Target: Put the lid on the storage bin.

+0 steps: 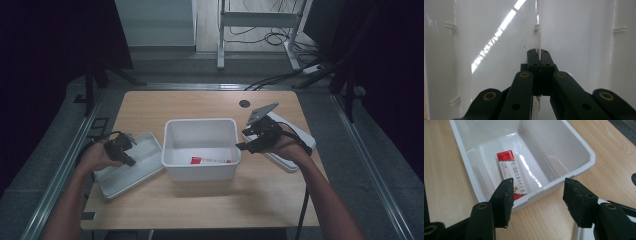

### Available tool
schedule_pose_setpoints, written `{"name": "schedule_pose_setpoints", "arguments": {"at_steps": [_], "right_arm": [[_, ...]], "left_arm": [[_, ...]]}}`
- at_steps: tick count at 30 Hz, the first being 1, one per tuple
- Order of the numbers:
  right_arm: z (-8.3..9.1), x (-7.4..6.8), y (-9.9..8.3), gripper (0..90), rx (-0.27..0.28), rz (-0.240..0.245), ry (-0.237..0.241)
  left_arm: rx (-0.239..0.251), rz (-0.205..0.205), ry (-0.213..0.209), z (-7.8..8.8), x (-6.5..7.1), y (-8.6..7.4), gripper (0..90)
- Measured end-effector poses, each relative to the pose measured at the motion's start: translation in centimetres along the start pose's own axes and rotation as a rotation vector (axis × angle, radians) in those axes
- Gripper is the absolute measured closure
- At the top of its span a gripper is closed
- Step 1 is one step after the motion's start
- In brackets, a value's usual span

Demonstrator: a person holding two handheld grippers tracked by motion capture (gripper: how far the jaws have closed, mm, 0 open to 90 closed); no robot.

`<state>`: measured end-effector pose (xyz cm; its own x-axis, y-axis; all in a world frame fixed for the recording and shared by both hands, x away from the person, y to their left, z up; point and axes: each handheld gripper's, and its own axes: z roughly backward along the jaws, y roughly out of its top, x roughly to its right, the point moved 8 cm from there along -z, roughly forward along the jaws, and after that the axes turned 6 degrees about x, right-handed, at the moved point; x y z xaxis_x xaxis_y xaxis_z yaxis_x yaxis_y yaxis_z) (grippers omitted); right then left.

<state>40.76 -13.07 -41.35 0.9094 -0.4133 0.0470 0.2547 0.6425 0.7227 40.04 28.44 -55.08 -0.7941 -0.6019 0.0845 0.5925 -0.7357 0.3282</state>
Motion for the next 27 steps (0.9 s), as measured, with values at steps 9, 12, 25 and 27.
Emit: {"name": "schedule_pose_setpoints", "arguments": {"at_steps": [9,12,25,27], "right_arm": [[0.9,0.5,0.0,42.8,0.016,-0.002,-0.026],[1.2,0.6,0.0,42.9,0.015,-0.004,-0.033],[1.6,1.1,-0.5,43.0,0.012,-0.016,-0.049],[1.6,1.2,-0.6,43.0,0.014,-0.019,-0.048]], "left_arm": [[0.148,-0.004,0.048,7.0,-1.0,0.7,89.5],[0.176,-0.026,0.058,9.8,-0.7,1.6,89.5],[0.249,-0.178,0.045,15.9,1.9,8.8,89.5],[0.248,-0.196,0.038,15.9,2.4,10.0,89.5]]}}
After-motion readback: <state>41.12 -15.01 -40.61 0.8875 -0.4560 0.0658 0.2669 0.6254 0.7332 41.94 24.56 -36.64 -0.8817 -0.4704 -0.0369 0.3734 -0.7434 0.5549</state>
